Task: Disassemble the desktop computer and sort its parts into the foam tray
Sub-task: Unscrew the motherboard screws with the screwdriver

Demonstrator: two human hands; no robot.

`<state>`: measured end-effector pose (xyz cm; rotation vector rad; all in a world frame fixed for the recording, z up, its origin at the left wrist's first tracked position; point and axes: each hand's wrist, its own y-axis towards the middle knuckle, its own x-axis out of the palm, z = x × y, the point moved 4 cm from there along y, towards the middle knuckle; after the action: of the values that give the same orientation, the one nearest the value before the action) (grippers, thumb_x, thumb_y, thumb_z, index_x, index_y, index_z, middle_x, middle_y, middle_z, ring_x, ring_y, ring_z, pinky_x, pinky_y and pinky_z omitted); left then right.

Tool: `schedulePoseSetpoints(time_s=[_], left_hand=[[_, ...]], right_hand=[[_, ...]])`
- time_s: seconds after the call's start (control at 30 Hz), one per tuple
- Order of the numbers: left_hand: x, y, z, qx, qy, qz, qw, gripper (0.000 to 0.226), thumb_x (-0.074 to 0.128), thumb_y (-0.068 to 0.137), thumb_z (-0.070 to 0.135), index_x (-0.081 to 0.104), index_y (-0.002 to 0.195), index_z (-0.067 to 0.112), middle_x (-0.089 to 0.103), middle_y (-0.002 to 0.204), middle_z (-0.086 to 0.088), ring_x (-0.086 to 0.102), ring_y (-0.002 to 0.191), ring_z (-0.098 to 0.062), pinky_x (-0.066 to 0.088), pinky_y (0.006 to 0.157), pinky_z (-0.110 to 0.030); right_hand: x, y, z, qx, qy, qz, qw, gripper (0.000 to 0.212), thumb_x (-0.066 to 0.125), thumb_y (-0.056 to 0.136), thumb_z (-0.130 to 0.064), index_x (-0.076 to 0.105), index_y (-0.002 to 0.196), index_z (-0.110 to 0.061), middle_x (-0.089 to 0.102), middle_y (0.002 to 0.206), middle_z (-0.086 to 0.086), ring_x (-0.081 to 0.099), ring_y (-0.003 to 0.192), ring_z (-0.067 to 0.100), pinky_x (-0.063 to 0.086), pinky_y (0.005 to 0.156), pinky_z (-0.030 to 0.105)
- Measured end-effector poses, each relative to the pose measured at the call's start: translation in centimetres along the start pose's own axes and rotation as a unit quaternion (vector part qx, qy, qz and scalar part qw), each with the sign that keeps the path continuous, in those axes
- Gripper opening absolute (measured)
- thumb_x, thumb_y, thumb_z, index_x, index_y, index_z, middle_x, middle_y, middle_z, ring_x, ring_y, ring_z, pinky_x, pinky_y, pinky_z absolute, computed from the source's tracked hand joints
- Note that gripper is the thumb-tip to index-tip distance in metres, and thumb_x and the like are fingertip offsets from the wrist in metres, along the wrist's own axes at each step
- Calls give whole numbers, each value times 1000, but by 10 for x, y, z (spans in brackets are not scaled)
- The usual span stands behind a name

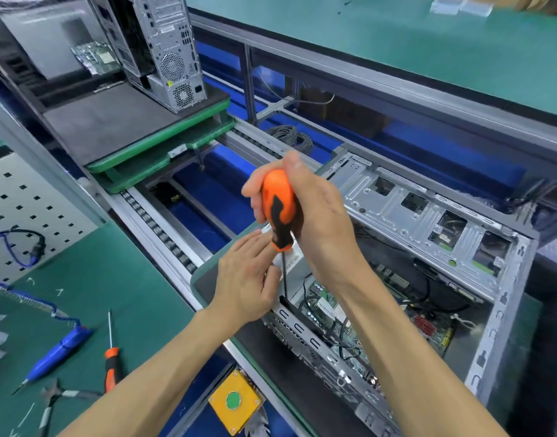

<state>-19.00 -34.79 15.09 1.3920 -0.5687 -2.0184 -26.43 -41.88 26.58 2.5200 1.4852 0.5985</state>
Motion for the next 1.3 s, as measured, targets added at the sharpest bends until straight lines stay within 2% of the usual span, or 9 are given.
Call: schedulePoseSetpoints(time_s=[0.1, 0.27, 0.37, 0.7, 0.87, 0.93, 1.07, 1.23, 1.3], left_hand=[[-4, 3, 5, -16, -4, -20, 1000, 19, 43, 76, 11, 40, 80, 28, 23, 83, 14, 32, 75, -8, 27, 77, -19], [-21, 8, 7, -152, -205, -205, 945, 47, 45, 90, 10, 64, 104, 50, 68, 106, 26, 58, 111, -2, 40, 96, -16], [-35, 11, 20, -154, -294, -269, 904, 39, 46, 96, 5, 68, 121, 26, 71, 117, 17, 62, 116, -3, 44, 99, -14], [-42, 11, 17, -146, -147, -136, 969, 16, 79, 83, 27, 70, 82, 14, 71, 71, 10, 67, 66, -2, 52, 68, -17], [-27, 8, 24, -161, -167, -229, 945, 18, 51, 92, 57, 48, 105, 44, 66, 101, 20, 61, 99, 5, 48, 84, -15], [-26, 1, 25, -151, -218, -280, 923, 19, 46, 101, 41, 52, 119, 36, 66, 116, 24, 62, 110, 1, 51, 93, -24], [-36, 2, 25, -108, -199, -239, 944, 24, 59, 98, 13, 70, 117, 25, 68, 100, 35, 65, 94, 12, 47, 83, -7], [-38, 6, 25, -120, -153, -155, 969, 17, 74, 86, 29, 75, 90, 13, 75, 82, 13, 69, 78, 3, 52, 74, -16], [-37, 8, 26, -132, -124, -132, 975, 14, 77, 82, 38, 65, 82, 30, 69, 74, 10, 64, 75, -6, 48, 68, -16]], right_hand=[[3, 1, 4, 26, 57, -9, 998, 47, 27, 109, -38, 62, 84, -19, 48, 51, -3, 37, 45, 14, 33, 50, 25], [2, 7, 9, 51, 92, -6, 994, 52, 27, 107, -47, 55, 72, -20, 43, 43, 1, 26, 35, 15, 24, 42, 20], [-1, 10, 9, 51, 105, -1, 993, 60, 25, 110, -45, 58, 69, -15, 49, 44, 7, 28, 29, 15, 26, 37, 16], [-8, -1, 12, 54, 32, 20, 998, 54, 41, 93, -60, 60, 100, -10, 64, 67, 9, 59, 58, 24, 49, 60, 28], [0, -4, 16, 86, 31, 13, 996, 53, 37, 95, -59, 58, 69, -18, 40, 47, -2, 33, 43, 14, 32, 47, 22], [-2, -4, 15, 83, 66, 7, 994, 55, 34, 96, -58, 57, 64, -20, 36, 44, -4, 28, 40, 12, 29, 44, 21], [0, -4, 19, 79, 75, -27, 994, 66, 25, 100, -62, 57, 64, -16, 35, 41, -1, 27, 36, 16, 30, 42, 22], [-2, -8, 25, 82, 79, -33, 993, 76, 23, 95, -73, 58, 69, -11, 35, 40, 3, 28, 35, 20, 30, 42, 26], [-1, -10, 24, 77, 40, -19, 996, 81, 33, 87, -85, 55, 66, -10, 34, 42, 4, 29, 37, 19, 30, 45, 27]])
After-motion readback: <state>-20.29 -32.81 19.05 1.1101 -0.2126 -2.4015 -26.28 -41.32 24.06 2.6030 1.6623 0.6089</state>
